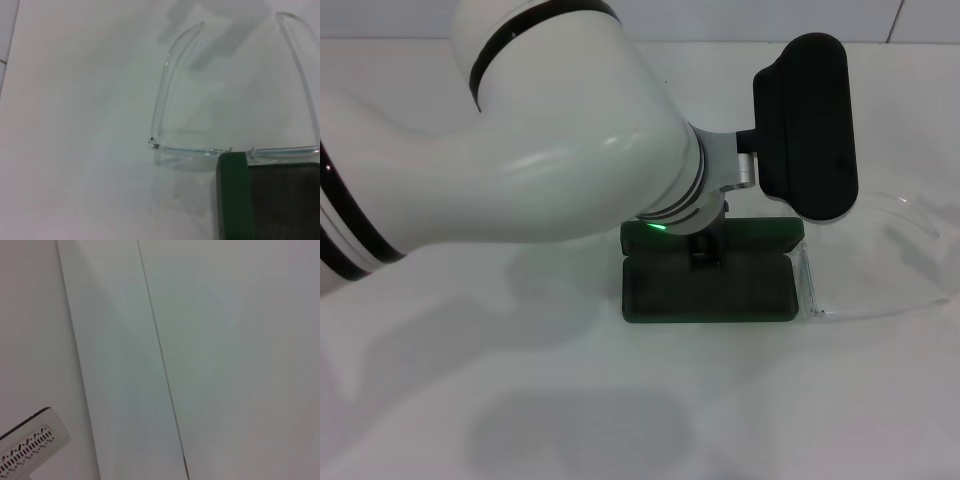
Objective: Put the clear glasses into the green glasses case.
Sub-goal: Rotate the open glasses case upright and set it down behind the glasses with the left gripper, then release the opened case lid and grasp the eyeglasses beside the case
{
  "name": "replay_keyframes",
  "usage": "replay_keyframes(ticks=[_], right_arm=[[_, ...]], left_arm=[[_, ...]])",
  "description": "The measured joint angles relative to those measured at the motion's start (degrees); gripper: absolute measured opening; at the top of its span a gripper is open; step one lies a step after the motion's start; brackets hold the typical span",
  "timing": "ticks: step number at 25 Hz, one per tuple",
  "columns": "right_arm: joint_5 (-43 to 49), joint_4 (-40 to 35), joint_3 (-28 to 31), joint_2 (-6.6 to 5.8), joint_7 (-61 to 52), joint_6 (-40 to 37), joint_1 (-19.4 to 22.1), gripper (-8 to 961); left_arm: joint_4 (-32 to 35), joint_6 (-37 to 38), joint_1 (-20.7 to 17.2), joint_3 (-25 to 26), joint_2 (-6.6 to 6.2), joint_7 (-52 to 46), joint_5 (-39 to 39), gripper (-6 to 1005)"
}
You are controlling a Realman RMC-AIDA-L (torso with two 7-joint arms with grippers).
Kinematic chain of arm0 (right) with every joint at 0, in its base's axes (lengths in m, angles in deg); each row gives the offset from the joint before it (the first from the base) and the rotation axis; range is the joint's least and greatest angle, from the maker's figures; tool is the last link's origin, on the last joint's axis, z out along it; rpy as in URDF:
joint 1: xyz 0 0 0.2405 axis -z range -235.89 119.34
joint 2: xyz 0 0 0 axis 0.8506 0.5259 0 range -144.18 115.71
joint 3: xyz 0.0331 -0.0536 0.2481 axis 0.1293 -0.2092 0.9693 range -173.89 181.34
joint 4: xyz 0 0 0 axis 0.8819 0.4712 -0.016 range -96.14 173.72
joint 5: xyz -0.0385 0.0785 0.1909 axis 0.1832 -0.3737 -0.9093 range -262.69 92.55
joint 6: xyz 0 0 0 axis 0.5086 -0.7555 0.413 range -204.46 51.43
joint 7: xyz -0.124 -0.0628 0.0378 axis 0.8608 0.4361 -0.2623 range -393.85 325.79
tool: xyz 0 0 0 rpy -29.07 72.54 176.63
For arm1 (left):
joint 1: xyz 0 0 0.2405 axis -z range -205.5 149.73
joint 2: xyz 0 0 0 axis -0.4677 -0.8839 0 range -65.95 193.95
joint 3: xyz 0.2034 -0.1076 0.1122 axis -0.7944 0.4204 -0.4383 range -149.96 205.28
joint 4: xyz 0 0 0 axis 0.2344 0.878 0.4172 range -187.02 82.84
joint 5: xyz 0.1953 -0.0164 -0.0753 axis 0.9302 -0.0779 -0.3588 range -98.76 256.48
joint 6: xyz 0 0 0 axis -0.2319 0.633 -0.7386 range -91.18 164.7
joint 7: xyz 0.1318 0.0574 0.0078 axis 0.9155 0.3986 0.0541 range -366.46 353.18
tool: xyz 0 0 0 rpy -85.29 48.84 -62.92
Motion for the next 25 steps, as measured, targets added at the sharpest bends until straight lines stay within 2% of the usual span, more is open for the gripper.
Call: replay_keyframes(ticks=[25], right_arm=[[-0.09, 0.11, 0.7, -0.06, 0.18, 0.07, 0.16, 631]], left_arm=[[4.56, 3.21, 0.21, 0.0, -0.02, 0.46, 0.04, 418]])
